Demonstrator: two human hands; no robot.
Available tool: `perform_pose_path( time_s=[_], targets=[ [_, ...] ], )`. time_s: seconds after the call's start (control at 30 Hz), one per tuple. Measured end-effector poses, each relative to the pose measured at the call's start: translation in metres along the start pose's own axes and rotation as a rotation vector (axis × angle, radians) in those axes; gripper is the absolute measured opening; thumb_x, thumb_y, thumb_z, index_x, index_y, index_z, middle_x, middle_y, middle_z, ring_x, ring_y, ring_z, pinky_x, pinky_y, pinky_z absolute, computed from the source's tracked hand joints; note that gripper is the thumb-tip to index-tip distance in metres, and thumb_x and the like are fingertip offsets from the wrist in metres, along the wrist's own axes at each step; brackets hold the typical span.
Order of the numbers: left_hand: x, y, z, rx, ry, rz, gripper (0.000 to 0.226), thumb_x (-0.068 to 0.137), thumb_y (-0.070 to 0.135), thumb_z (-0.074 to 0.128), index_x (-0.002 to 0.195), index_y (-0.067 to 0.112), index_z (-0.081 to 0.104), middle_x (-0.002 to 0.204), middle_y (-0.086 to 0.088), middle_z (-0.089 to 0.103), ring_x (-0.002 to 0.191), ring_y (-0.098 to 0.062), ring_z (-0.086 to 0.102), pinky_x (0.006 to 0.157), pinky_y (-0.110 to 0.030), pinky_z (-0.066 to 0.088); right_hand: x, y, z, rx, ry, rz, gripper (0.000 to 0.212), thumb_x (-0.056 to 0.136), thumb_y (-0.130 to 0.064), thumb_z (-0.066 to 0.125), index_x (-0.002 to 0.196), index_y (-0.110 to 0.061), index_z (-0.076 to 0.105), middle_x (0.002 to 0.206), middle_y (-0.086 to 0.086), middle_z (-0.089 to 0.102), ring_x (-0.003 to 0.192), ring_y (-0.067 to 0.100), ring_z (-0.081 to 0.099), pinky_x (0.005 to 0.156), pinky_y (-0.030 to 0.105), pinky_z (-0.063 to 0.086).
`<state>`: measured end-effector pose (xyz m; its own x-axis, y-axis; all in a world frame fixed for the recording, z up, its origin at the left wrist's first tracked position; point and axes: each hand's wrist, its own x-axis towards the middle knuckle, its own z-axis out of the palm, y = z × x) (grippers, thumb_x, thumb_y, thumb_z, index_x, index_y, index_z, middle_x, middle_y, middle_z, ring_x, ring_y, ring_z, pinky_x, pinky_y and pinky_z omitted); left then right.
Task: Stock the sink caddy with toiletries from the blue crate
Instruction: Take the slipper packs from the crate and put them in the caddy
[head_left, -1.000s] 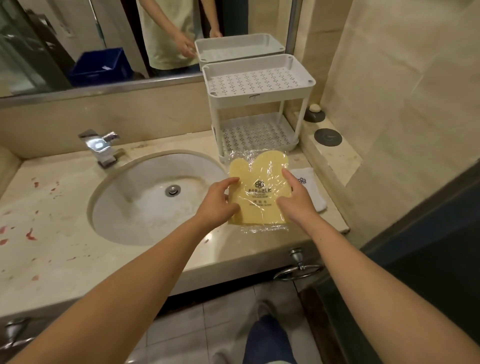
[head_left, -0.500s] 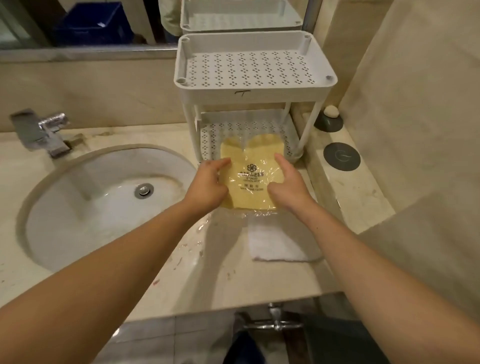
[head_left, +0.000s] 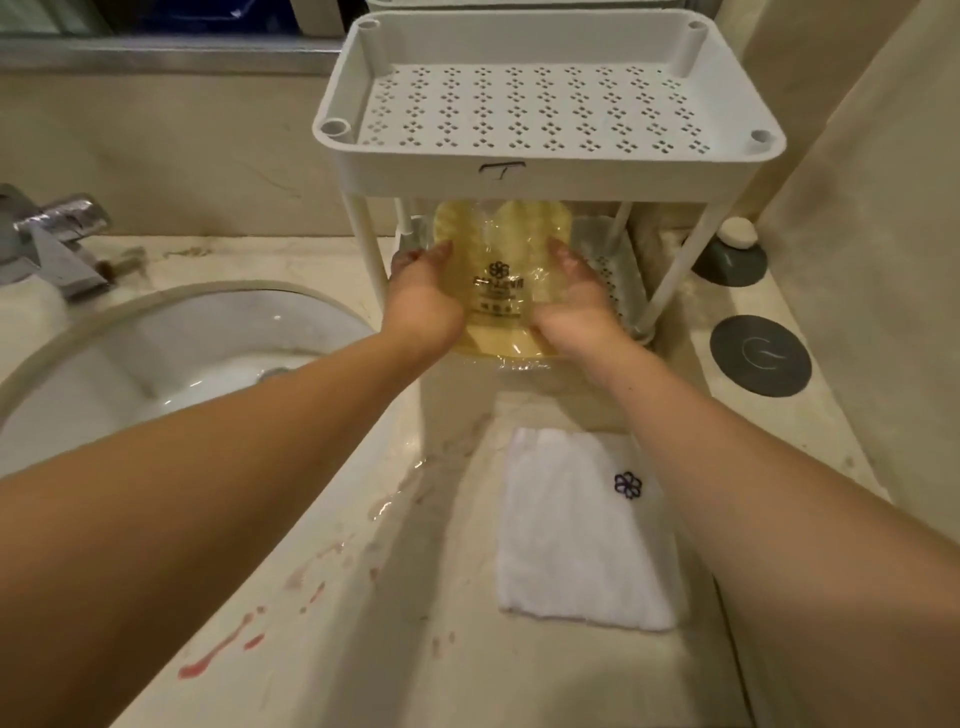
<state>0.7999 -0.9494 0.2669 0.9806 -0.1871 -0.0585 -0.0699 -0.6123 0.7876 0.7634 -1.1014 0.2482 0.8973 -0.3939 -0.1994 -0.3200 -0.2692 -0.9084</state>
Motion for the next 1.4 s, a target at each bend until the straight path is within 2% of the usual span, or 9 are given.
perform_pose_path(
  time_s=[0.13, 0.23, 0.3, 0.37, 0.5, 0.9, 1.07, 1.2, 1.4],
  targets=[
    [0.02, 0.004, 0.009, 0.077, 0.002, -0.031, 0.057, 0.089, -0.001, 0.051, 0.144, 0.009, 0.041, 0.153, -0.015, 0.028, 0.141, -0.029, 0.026, 0.114, -0.034, 0.028, 0.024, 0.012, 0.007, 0.014, -0.012, 0.024, 0.089, 0.079, 0.01, 0.058, 0.149, -0.038, 0.032, 0.155, -0.009, 0.029, 0.113, 0.016, 0.056, 0.044, 0.011, 0.043],
    [0.035, 0.004, 0.019, 0.222, -0.015, -0.065, 0.057, 0.089, 0.006, 0.058, 0.142, 0.005, 0.04, 0.15, -0.019, 0.028, 0.139, -0.035, 0.026, 0.114, -0.04, 0.027, 0.04, 0.019, 0.01, -0.028, -0.053, -0.023, 0.084, 0.084, 0.008, 0.06, 0.151, -0.031, 0.029, 0.157, -0.003, 0.023, 0.12, 0.014, 0.043, 0.05, 0.004, 0.042],
    [0.045, 0.002, 0.026, 0.347, -0.044, -0.118, 0.061, 0.09, 0.016, 0.061, 0.144, 0.009, 0.034, 0.15, -0.017, 0.025, 0.138, -0.034, 0.026, 0.111, -0.04, 0.031, 0.05, 0.019, 0.012, -0.12, -0.05, -0.039, 0.08, 0.087, 0.002, 0.061, 0.152, -0.03, 0.028, 0.156, -0.001, 0.021, 0.131, 0.015, 0.037, 0.069, -0.002, 0.04],
    [0.051, -0.002, 0.03, 0.471, -0.095, -0.191, 0.071, 0.089, 0.025, 0.064, 0.147, 0.015, 0.024, 0.148, -0.014, 0.022, 0.136, -0.033, 0.026, 0.107, -0.039, 0.035, 0.057, 0.018, 0.017, -0.203, -0.055, -0.015, 0.08, 0.087, 0.0, 0.059, 0.152, -0.035, 0.026, 0.158, -0.003, 0.019, 0.142, 0.018, 0.029, 0.092, 0.011, 0.039],
    [0.056, -0.006, 0.035, 0.612, -0.152, -0.239, 0.081, 0.089, 0.024, 0.06, 0.152, 0.011, 0.009, 0.151, -0.019, 0.016, 0.136, -0.037, 0.023, 0.11, -0.044, 0.034, 0.064, 0.021, 0.025, -0.235, -0.113, 0.015, 0.085, 0.087, 0.002, 0.059, 0.153, -0.038, 0.023, 0.161, -0.004, 0.016, 0.146, 0.02, 0.024, 0.11, 0.028, 0.038],
    [0.063, -0.006, 0.046, 1.067, -0.358, -0.309, 0.074, 0.089, 0.038, 0.055, 0.146, 0.001, 0.025, 0.146, -0.023, 0.02, 0.125, -0.035, 0.03, 0.098, -0.04, 0.032, 0.074, 0.021, 0.03, -0.375, -0.281, -0.012, 0.087, 0.082, 0.003, 0.062, 0.154, -0.03, 0.024, 0.16, 0.006, 0.014, 0.145, 0.028, 0.025, 0.115, 0.036, 0.034],
    [0.063, -0.012, 0.046, 1.201, -0.421, -0.24, 0.081, 0.093, 0.051, 0.042, 0.155, 0.011, 0.008, 0.156, -0.026, -0.02, 0.145, -0.042, -0.016, 0.117, -0.05, 0.001, 0.073, 0.024, 0.03, -0.428, -0.214, -0.045, 0.083, 0.081, -0.003, 0.07, 0.151, -0.028, 0.034, 0.162, -0.004, -0.011, 0.151, 0.025, 0.004, 0.12, 0.036, 0.024],
    [0.063, -0.011, 0.042, 1.306, -0.462, -0.159, 0.06, 0.092, 0.042, 0.039, 0.145, 0.016, 0.035, 0.154, -0.017, 0.022, 0.143, -0.039, 0.011, 0.117, -0.048, 0.007, 0.074, 0.024, 0.028, -0.643, -0.221, -0.107, 0.077, 0.085, -0.023, 0.07, 0.152, -0.027, 0.031, 0.164, -0.008, -0.007, 0.15, 0.026, 0.007, 0.12, 0.04, 0.023],
    [0.059, -0.005, 0.041, 1.248, -0.479, -0.218, 0.056, 0.091, 0.031, 0.042, 0.144, 0.011, 0.037, 0.155, -0.02, 0.019, 0.144, -0.042, 0.0, 0.118, -0.048, 0.001, 0.078, 0.018, 0.023, -0.703, -0.316, -0.063, 0.074, 0.087, -0.022, 0.062, 0.152, -0.036, 0.028, 0.164, -0.01, 0.004, 0.15, 0.028, 0.003, 0.12, 0.045, 0.02]
  ],
)
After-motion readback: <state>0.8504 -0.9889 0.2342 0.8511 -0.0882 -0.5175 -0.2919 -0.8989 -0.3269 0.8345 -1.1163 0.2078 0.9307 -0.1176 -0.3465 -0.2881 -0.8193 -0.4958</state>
